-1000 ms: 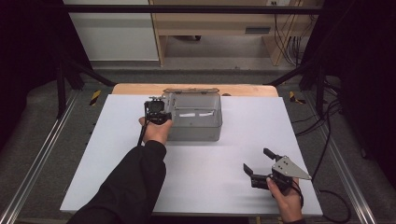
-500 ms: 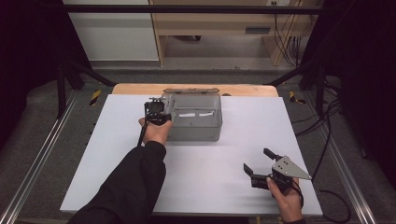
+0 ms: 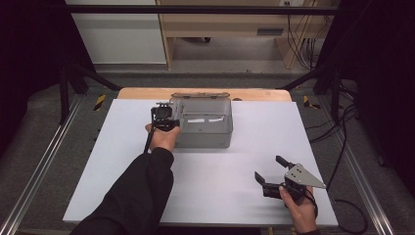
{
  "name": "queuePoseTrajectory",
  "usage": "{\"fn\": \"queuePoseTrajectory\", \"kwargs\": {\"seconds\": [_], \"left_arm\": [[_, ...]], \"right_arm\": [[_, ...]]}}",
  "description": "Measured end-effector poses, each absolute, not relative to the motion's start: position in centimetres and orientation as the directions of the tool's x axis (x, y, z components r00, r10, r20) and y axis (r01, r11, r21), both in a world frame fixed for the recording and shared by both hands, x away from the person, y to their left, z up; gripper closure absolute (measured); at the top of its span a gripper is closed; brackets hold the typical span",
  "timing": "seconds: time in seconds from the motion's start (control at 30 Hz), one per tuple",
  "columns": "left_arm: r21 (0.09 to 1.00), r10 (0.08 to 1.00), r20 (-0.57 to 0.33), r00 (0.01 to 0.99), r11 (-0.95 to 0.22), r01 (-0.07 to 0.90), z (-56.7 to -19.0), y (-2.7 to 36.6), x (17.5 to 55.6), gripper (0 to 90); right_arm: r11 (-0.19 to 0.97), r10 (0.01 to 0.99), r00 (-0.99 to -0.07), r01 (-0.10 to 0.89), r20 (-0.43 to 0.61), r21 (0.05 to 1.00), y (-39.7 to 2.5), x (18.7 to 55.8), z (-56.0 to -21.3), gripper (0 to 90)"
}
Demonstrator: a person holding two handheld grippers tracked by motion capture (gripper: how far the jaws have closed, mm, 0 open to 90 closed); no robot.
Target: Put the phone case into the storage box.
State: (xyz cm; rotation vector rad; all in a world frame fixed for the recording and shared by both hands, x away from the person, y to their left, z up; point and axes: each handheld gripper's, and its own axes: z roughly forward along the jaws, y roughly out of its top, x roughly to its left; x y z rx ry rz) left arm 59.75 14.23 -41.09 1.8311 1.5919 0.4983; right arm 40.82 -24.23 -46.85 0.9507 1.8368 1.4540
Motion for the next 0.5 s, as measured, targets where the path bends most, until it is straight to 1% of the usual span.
{"fn": "queuePoseTrajectory", "kwargs": {"seconds": [0.5], "left_arm": [[0.685,0.975,-0.125,0.186,-0.051,0.726,-41.04,14.09,59.75,80.5]], "right_arm": [[0.141,0.827,-0.562,0.173,-0.02,0.975,-24.15,40.86,-46.92,5.2]]}}
